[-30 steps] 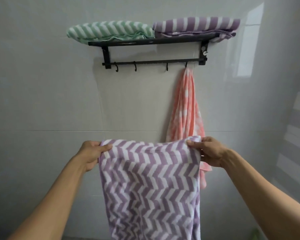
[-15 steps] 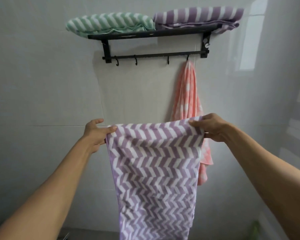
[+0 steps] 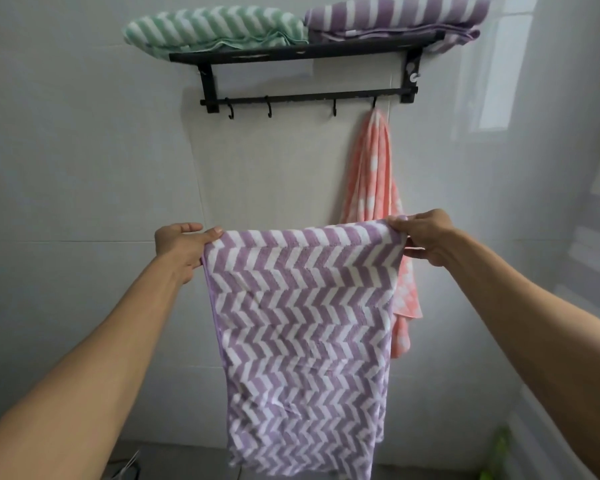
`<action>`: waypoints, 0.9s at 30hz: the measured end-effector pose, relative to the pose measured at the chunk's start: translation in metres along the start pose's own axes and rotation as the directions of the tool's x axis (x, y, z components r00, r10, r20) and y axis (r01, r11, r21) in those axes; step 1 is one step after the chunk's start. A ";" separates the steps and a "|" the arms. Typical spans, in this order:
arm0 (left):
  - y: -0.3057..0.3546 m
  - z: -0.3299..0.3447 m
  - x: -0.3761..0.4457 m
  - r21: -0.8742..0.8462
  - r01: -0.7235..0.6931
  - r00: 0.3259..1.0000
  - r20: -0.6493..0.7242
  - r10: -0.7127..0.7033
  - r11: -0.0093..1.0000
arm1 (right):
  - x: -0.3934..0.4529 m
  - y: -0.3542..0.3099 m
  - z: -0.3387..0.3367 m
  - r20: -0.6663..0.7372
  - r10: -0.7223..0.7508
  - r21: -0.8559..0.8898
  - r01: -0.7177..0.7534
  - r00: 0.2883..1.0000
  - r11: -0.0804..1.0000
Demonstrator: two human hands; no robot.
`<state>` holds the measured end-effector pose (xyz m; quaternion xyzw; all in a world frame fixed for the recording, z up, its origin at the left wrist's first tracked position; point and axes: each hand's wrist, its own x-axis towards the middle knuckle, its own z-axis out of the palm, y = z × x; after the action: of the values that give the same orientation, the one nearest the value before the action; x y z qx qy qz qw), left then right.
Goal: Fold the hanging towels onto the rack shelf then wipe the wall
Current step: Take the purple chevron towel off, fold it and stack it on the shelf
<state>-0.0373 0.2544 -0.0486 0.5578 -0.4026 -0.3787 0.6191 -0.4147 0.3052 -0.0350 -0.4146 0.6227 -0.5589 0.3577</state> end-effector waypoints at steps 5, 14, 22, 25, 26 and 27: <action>0.000 0.002 -0.002 -0.015 -0.002 1.000 0.009 0.002 1.000 | -0.001 -0.003 0.002 -0.057 -0.038 0.113 0.044 0.998 0.993; -0.001 -0.001 -0.008 -0.031 0.024 1.000 0.019 -0.024 0.999 | -0.003 0.003 -0.005 0.102 -0.051 0.030 0.048 0.993 0.998; 0.001 -0.003 -0.013 -0.024 0.033 0.998 0.058 -0.032 0.999 | 0.004 0.005 -0.003 0.116 -0.037 -0.001 0.037 0.993 0.999; 0.001 -0.006 -0.013 0.001 0.040 0.993 0.112 -0.040 0.999 | 0.002 0.002 -0.006 0.157 -0.021 -0.022 0.025 0.987 0.999; 0.002 -0.007 -0.013 0.015 0.048 0.989 0.141 -0.049 0.999 | 0.002 0.002 -0.006 0.165 -0.018 -0.033 0.024 0.986 0.999; 0.003 -0.009 -0.013 0.020 0.056 0.984 0.168 -0.059 0.998 | 0.003 0.001 -0.008 0.162 -0.024 -0.032 0.029 0.987 0.999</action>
<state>-0.0337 0.2697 -0.0471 0.5398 -0.4401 -0.4393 0.5675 -0.4227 0.3058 -0.0351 -0.4728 0.5958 -0.5173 0.3924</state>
